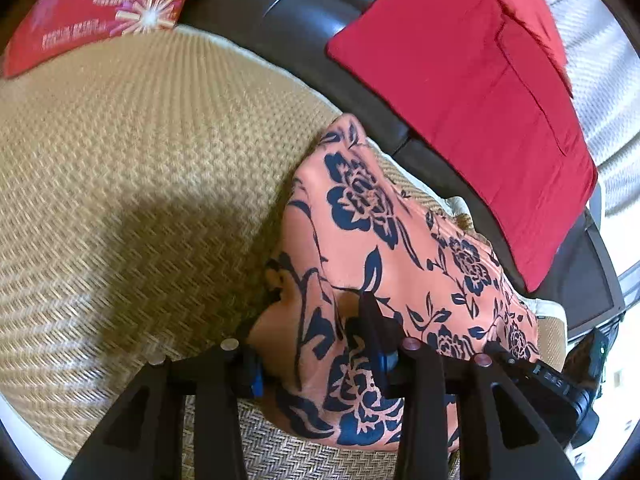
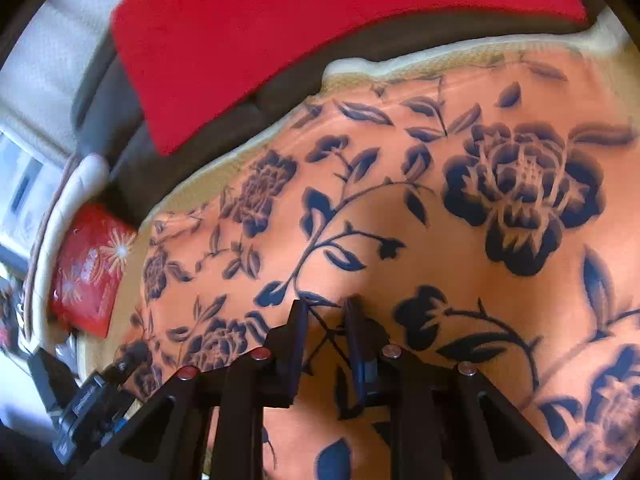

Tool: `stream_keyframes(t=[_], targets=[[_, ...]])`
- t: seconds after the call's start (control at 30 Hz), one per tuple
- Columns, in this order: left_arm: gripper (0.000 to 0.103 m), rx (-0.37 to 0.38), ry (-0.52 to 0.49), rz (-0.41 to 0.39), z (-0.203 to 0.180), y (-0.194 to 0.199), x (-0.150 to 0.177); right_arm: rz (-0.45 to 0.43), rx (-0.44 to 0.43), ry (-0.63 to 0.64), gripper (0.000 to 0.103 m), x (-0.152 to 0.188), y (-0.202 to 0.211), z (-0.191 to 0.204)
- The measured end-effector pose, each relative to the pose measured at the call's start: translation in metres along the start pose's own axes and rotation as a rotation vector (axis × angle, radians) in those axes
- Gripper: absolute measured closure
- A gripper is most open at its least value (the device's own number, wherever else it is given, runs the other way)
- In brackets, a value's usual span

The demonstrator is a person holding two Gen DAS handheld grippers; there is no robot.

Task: Fold small clothes

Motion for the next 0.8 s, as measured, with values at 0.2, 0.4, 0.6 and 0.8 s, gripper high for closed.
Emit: stream_keyframes(t=[0.2,0.4,0.6,0.8], targets=[[0.086,-0.077,-0.177,-0.069,-0.047,0.023,-0.007,0.04,-0.192,-0.055,0.08,0.003,0.02,-0.019],[0.087,-0.025,-0.449,-0.117,-0.17,0.052,0.007,-0.05,-0.308,-0.124,0.077,-0.016,0.079,-0.058],[0.086,0.09,-0.767,-0.013,-0.315,0.024,0.091,-0.193,-0.384,-0.254,0.048,-0.04,0.142,-0.125],[0.057,0.255,-0.847,0.085,-0.353,0.007,0.133,-0.238,-0.521,-0.375,0.032,-0.053,0.168,-0.164]])
Point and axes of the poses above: each gripper's, at about its wrist camera, not at the fingertips, and y roughly against the way its jaws point, z to its left, x to its underside, the point moved 7 cm from there along -y, roughly the way its jaws point, and after that the axes turned 1 degree about y, right-handed, at the moved point
